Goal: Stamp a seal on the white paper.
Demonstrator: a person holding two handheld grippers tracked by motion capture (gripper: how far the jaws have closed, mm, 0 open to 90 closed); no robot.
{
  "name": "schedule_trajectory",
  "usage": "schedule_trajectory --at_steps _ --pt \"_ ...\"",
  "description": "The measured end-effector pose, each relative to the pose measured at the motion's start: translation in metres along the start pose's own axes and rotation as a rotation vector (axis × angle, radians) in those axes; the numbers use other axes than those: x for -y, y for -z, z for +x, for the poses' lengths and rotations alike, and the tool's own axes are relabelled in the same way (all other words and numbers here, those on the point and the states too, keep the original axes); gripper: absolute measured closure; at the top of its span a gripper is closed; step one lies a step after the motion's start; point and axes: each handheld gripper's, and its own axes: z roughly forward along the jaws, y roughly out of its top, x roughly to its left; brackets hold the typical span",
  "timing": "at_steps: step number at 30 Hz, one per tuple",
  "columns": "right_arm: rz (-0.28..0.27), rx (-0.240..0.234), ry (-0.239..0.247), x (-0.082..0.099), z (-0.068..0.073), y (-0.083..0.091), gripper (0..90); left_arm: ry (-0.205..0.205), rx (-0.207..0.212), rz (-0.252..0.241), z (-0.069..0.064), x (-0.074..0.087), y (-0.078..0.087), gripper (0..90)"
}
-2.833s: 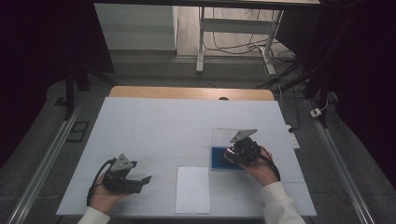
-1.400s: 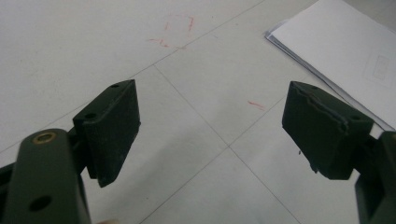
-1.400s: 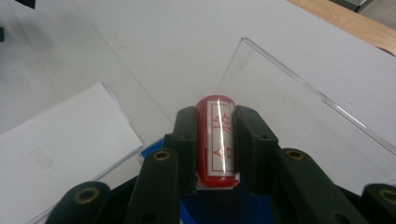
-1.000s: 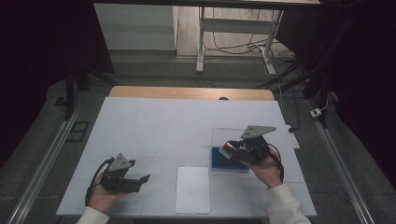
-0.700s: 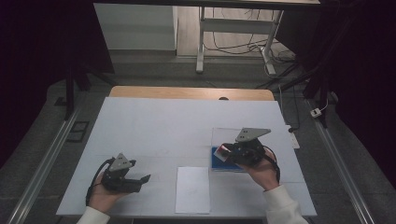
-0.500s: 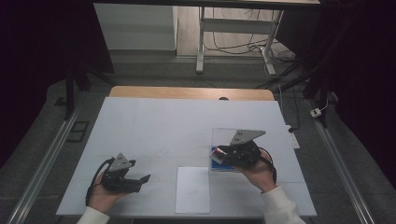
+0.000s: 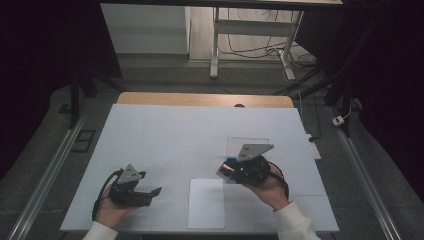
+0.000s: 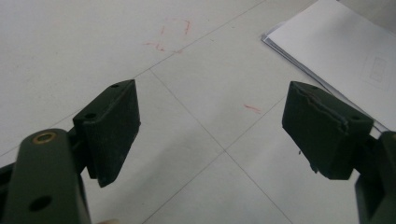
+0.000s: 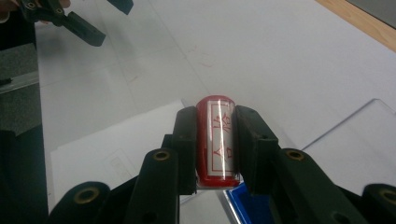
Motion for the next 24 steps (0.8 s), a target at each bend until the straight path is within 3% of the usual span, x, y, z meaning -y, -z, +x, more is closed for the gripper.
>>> schedule_trajectory --at_steps 24 --pt "0.038 -0.068 0.051 -0.004 0.025 -0.026 69.8 0.002 0.003 0.000 -0.001 0.000 -0.001 19.3"
